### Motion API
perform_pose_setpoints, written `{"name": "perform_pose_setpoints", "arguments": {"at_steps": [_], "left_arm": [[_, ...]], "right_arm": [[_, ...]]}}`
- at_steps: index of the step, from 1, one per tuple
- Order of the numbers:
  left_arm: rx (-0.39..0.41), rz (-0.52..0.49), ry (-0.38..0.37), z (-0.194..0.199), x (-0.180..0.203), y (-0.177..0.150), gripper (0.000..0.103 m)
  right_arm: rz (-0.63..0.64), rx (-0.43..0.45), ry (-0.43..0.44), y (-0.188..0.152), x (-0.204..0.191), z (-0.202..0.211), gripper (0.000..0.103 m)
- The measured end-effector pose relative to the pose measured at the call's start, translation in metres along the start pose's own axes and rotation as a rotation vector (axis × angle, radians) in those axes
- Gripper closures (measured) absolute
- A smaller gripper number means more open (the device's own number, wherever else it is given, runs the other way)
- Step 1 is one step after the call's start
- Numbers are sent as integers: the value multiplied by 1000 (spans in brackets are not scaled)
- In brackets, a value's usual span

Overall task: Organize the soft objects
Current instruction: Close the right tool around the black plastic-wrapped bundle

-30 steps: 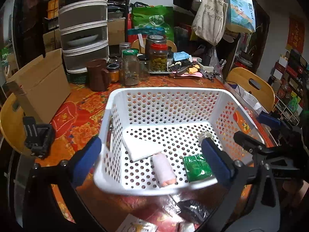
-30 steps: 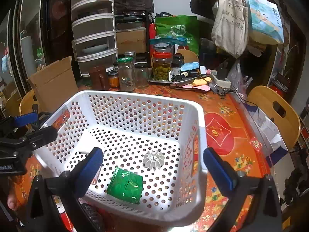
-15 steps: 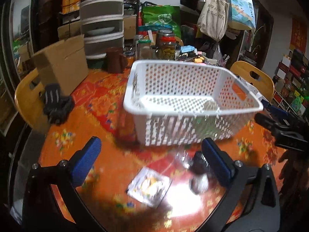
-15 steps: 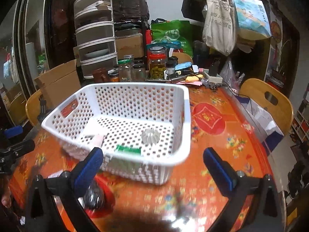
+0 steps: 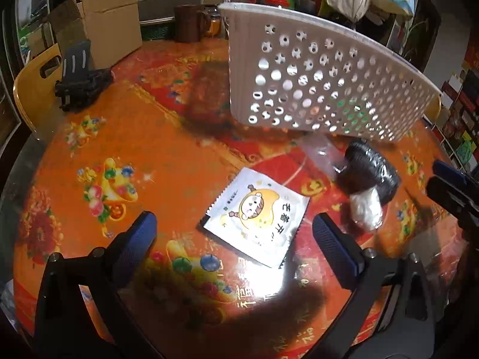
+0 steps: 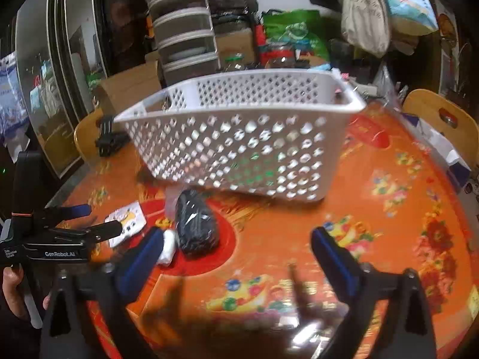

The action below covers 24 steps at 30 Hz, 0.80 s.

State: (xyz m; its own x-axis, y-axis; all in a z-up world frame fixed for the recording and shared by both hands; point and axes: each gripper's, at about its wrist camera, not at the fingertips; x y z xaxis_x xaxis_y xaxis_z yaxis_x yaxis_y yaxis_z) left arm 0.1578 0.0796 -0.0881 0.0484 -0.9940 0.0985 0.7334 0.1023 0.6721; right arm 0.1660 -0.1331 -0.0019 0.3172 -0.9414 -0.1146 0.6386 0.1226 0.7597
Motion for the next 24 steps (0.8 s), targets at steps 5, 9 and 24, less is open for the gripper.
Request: {"name": "perform_pose_setpoints", "arguments": {"at_steps": [5, 9, 24], "left_arm": [[-14, -13, -10, -9, 3, 0, 0], [-33, -16, -16, -13, 4, 2, 0], [-45, -93, 0, -15, 19, 2, 10]], "right_arm": [[12, -43, 45, -7, -14, -20, 34], [14, -79, 68, -6, -21, -36, 45], [-21, -94, 90, -1, -19, -49, 60]]}}
Point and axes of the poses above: each gripper's, at about its wrist camera, not at the fingertips, and z roughly against the way its jaws point, x to its right, y to its top, and after that the axes turned 6 degrees about x, right-handed
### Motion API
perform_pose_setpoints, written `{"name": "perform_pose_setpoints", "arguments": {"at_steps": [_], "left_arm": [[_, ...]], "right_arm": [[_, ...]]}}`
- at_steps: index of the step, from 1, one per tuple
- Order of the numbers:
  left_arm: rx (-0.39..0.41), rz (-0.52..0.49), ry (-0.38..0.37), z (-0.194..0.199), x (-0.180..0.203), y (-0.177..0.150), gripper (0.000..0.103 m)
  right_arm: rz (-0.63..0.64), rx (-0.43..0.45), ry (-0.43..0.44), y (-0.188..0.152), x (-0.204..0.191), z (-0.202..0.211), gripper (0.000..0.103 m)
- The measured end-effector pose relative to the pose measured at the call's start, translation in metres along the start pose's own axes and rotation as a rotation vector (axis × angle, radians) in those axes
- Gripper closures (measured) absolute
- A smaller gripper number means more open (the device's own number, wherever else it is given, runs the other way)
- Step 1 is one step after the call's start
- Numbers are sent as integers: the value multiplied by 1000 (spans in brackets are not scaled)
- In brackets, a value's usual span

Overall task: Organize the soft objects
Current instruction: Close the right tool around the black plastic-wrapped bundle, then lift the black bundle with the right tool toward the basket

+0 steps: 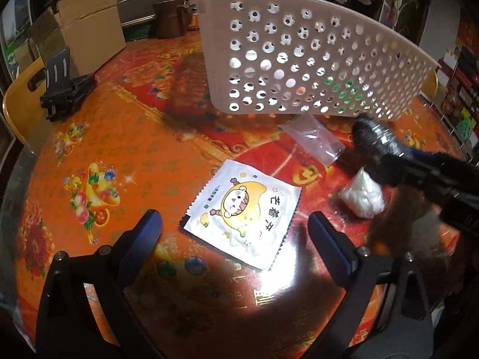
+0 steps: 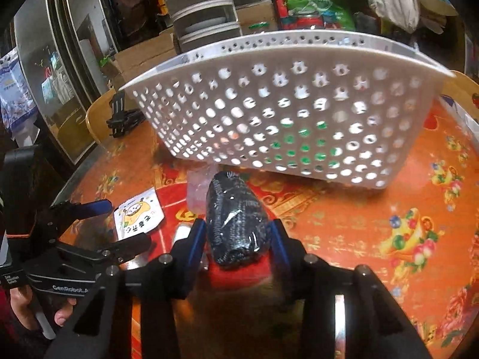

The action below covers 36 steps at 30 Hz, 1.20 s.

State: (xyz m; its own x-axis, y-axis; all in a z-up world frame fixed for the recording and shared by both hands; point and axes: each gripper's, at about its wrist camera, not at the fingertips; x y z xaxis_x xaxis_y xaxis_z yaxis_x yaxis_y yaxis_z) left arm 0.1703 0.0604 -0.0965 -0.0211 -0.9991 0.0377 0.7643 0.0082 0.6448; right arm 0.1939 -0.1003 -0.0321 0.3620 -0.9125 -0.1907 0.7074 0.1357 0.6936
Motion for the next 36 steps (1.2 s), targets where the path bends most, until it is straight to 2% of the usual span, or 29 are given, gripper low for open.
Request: {"name": "perform_pose_setpoints", "arguments": {"at_steps": [4, 7, 10, 12, 14, 16, 17, 18, 36], "left_arm": [[13, -14, -14, 3, 3, 0, 17], [25, -20, -19, 5, 5, 1, 27], [36, -25, -23, 8, 8, 1, 39], [45, -24, -23, 10, 10, 0, 52], [48, -32, -33, 10, 12, 0, 58], [57, -35, -44, 12, 15, -1, 75], [60, -36, -45, 12, 16, -1, 95], [59, -33, -57, 13, 16, -1, 100], [127, -13, -60, 35, 14, -2, 101]], "right_arm": [[-6, 25, -30, -2, 13, 16, 60], [-2, 39, -55, -4, 21, 26, 60], [-3, 45, -59, -7, 26, 33, 60], [-5, 50, -59, -8, 28, 37, 60], [-5, 53, -64, -10, 31, 41, 60], [-9, 58, -68, -11, 33, 43, 60], [-11, 60, -72, -12, 35, 45, 60], [-13, 62, -74, -13, 37, 47, 60], [-23, 98, -99, -18, 49, 66, 60]]}}
Point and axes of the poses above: each gripper's, at about its wrist camera, not at the fingertips, and z roughly against the way its jaws point, x to its right, y to its top, and after that the axes turned 6 degrees about x, right-handed
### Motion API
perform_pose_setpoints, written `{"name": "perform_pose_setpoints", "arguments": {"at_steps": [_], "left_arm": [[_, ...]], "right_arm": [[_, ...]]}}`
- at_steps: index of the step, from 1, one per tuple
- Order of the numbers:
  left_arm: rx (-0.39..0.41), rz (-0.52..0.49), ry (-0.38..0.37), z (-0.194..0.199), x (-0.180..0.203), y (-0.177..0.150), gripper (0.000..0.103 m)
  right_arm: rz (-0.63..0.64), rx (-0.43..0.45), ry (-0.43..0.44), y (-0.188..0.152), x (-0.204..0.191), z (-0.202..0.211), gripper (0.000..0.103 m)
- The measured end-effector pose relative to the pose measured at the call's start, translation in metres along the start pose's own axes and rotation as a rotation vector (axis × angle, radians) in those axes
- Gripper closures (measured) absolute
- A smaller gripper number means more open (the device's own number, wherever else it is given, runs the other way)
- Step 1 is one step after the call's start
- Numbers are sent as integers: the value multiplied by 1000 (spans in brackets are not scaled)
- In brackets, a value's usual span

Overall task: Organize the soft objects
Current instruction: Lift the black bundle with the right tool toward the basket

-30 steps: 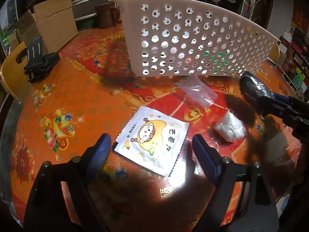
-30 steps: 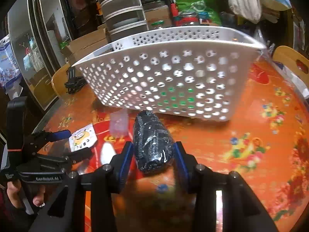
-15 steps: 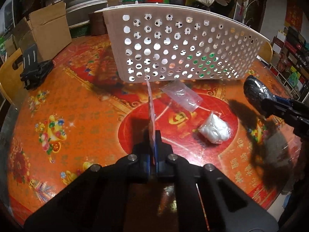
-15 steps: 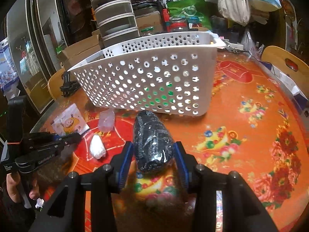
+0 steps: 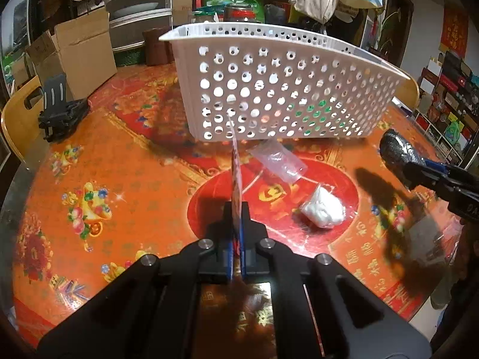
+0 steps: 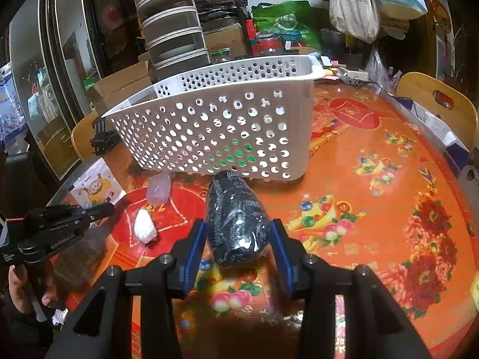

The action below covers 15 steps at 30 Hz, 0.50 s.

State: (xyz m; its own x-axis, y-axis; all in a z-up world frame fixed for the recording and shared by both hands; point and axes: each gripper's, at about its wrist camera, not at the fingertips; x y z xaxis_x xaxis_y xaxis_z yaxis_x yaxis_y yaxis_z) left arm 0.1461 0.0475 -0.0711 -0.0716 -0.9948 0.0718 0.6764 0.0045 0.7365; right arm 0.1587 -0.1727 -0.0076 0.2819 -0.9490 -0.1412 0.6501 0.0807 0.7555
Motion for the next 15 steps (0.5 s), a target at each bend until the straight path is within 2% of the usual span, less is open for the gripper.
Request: {"name": "perform_pose_setpoints", "arguments": {"at_steps": [15], "left_arm": [[83, -2, 6, 40, 8, 19, 101]], "right_arm": [[27, 78, -16, 17, -5, 33, 60]]}}
Point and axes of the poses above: each gripper's, at about its wrist camera, not at the fingertips, and z roughly against the way its jaws point, x to its right, y to its top, and after that the axes turned 6 degrees about x, right-handed
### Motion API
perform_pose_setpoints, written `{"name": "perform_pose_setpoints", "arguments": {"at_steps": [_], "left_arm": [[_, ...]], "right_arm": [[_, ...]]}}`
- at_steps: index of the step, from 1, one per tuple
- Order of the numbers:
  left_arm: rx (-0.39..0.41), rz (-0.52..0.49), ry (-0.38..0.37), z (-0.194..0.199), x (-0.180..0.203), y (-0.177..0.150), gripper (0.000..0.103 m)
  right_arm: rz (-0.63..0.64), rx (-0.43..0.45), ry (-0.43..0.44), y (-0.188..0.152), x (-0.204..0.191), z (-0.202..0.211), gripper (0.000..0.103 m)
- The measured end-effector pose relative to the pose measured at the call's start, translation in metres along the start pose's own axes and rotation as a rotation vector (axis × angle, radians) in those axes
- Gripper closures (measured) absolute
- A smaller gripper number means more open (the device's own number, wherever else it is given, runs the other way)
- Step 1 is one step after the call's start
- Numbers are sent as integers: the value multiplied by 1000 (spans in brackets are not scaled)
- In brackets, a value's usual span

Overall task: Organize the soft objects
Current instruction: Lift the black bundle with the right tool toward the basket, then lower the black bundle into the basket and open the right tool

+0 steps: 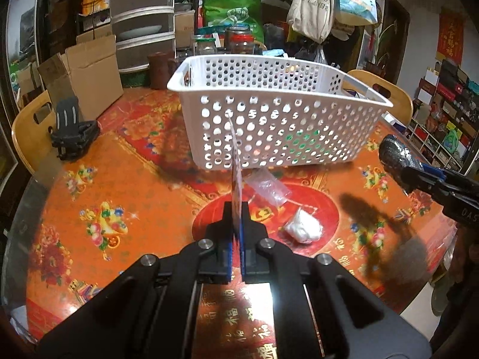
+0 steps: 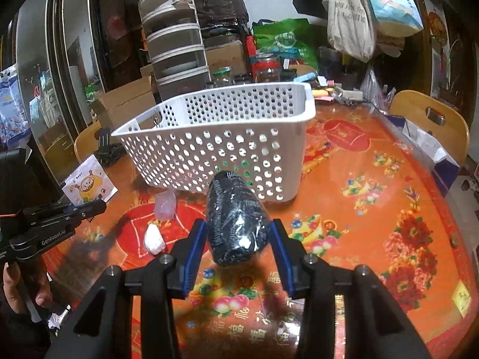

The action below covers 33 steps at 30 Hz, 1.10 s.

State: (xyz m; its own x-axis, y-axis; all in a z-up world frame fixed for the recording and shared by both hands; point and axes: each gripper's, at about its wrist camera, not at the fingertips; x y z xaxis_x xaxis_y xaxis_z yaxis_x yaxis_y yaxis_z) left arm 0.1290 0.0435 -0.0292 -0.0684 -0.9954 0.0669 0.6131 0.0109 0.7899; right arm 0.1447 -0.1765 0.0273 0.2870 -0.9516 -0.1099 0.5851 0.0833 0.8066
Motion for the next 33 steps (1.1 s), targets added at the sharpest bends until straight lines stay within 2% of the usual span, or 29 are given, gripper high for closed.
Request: {"name": "perform_pose_setpoints", "arguments": {"at_steps": [18, 26, 33], "left_arm": [[79, -29, -12, 29, 14, 52, 101], [101, -34, -21, 27, 17, 96, 101], [96, -39, -19, 11, 16, 135, 101]], "right_arm": [[48, 109, -28, 57, -2, 32, 60], [69, 113, -58, 92, 2, 17, 60], [69, 102, -69, 115, 7, -3, 60]]}}
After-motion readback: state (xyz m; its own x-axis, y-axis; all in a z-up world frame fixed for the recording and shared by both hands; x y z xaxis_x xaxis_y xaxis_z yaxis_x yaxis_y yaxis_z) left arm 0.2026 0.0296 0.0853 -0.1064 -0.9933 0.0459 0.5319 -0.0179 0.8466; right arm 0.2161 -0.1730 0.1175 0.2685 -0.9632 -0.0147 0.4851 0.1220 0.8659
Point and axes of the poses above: each gripper's, at about its wrist camera, not at the fingertips, and z roughly against the way its jaws point, x to its right, y to its top, and after that the axes turned 6 degrees about x, right-handed
